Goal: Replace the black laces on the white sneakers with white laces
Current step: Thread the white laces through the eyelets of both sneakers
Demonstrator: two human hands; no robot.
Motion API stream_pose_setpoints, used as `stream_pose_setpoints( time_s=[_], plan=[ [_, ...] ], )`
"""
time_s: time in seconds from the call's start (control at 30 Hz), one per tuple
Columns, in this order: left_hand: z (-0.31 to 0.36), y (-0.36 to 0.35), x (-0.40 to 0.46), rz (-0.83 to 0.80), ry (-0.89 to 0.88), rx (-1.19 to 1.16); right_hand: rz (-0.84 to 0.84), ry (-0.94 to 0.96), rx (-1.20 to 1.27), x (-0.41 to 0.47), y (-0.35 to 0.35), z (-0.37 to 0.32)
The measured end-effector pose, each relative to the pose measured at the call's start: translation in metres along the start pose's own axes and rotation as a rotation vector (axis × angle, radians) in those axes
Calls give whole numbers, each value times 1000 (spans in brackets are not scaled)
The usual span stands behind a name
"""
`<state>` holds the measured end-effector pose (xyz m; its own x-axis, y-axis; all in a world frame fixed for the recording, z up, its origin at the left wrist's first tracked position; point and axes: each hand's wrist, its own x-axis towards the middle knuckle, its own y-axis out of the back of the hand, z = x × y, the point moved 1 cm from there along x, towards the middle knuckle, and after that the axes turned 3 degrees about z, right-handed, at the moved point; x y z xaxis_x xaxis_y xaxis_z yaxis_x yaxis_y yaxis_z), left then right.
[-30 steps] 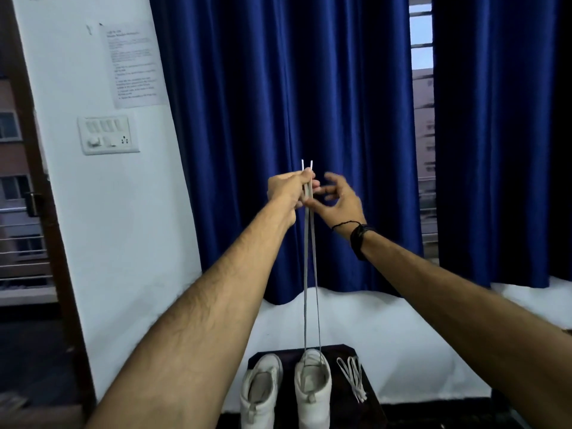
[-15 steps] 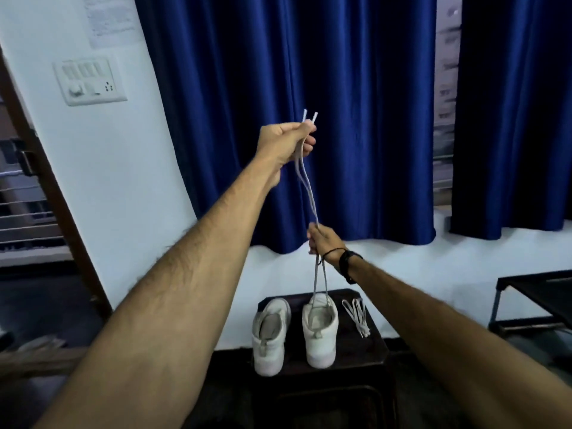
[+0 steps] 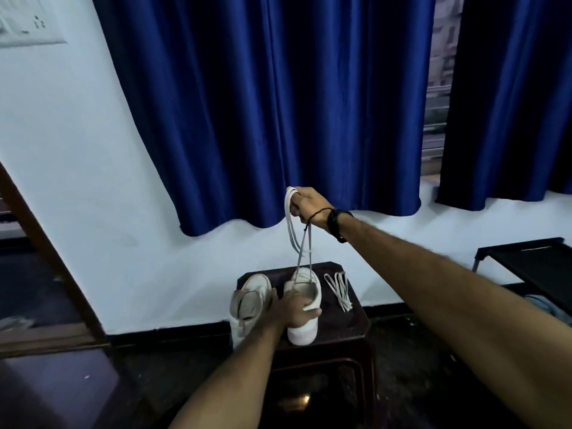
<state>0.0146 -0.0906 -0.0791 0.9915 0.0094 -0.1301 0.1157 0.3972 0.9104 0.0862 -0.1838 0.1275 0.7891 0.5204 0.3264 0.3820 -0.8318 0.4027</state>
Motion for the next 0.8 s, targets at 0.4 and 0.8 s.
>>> stream_pose_setpoints(
  time_s=[0.4, 0.8],
  plan=[
    [6, -38, 29, 157, 175, 132, 23, 56, 58, 18, -4, -31],
    [10, -30, 27, 75, 173, -4, 81, 127, 261, 23, 25, -85]
  ],
)
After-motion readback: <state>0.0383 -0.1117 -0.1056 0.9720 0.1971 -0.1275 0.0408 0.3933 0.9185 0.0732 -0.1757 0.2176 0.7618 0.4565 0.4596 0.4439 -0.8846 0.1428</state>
